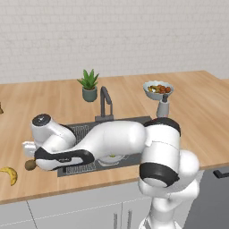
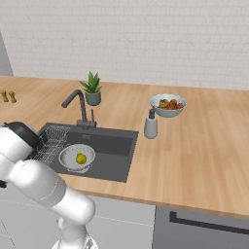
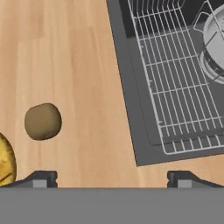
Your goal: Put the colander in the sink, put the kiwi, pear, banana in the colander, and turn on the sink faucet and pour water over the colander.
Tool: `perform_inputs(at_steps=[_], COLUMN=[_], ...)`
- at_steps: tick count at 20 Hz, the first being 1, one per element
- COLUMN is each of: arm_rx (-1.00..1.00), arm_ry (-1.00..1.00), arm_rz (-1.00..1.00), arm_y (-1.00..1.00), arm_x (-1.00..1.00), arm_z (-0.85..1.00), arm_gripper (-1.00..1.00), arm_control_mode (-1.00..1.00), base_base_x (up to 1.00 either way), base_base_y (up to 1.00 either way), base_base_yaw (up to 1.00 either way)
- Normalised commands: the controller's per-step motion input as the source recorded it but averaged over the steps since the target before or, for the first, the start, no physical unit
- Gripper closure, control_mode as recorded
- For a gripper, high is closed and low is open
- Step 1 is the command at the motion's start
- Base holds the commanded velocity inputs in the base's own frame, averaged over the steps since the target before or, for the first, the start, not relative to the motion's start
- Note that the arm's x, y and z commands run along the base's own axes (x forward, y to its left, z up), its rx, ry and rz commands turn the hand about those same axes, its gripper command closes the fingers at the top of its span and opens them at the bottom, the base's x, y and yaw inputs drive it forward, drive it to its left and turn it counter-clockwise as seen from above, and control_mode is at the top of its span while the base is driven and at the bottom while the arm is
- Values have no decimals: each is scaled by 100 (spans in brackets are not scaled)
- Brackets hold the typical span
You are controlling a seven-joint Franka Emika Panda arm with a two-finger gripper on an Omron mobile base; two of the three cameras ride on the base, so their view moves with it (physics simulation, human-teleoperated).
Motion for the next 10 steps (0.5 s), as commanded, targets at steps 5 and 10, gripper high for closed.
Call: perform_inputs(at_steps=[5, 10], arm_rx=[22, 16], arm_ry=[11, 15], arm_rz=[-12, -7], arm_y=[20, 29], arm_x=[23, 3], arm_z=[-1, -35], arm_gripper=[-100, -100], arm_control_mode=[-100, -100], base_base_x=[0, 0], base_base_y=[0, 0], base_base_yaw=[0, 0])
